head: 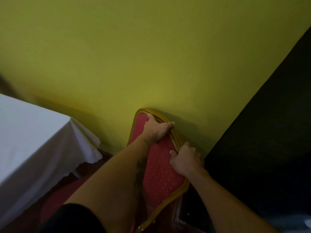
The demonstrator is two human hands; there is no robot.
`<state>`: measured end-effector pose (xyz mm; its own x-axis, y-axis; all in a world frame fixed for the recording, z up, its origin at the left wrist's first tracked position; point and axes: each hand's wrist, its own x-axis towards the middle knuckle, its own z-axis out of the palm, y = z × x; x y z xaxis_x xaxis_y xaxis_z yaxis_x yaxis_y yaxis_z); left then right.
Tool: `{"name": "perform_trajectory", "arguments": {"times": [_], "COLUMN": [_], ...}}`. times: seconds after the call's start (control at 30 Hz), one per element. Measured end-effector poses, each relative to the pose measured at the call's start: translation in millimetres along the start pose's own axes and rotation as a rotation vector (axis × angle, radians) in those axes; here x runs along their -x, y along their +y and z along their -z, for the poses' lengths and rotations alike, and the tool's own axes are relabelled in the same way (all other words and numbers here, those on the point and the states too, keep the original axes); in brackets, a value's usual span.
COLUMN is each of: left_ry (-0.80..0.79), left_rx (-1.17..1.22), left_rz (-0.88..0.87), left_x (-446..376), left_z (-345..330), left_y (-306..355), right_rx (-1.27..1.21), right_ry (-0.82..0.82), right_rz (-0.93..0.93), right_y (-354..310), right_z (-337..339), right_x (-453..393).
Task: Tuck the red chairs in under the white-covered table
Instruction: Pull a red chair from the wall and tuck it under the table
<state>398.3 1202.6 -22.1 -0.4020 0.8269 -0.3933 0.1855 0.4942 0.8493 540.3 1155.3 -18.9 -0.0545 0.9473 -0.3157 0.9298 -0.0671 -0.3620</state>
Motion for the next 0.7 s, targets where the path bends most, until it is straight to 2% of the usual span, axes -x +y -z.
{"name": "perform_trajectory", "arguments": {"times": [0.13, 0.4, 0.5, 0.63, 0.7], "left_ry": [-0.111, -0.200, -0.240, -0.320, -0.359], "left_rx": [0.075, 0.182, 0.058, -0.110, -0.139], "left_rz": [-0.033, -0.050, -0.012, -0.029, -0.054], "left_x": [25.7, 100.9, 131.5, 174.7, 190.6], "left_z": [9.5, 51.9, 59.7, 59.2, 56.6], "left_y": [-17.9, -94.5, -127.4, -147.1, -146.7], "right_rx": [-0.040, -0.084, -0.116, -0.217, -0.211], "right_ry": [-0.001, -0.036, -0.148, -0.478, -0.511], "right_rz": [-0.034, -0.136, -0.114, -0.124, -0.081], "right_y": [-4.9, -10.9, -5.2, 6.3, 3.9], "right_z": [-15.3, -34.1, -33.5, -11.6, 6.0], "right_x": [38.3, 106.1, 123.0, 137.4, 132.1]}}
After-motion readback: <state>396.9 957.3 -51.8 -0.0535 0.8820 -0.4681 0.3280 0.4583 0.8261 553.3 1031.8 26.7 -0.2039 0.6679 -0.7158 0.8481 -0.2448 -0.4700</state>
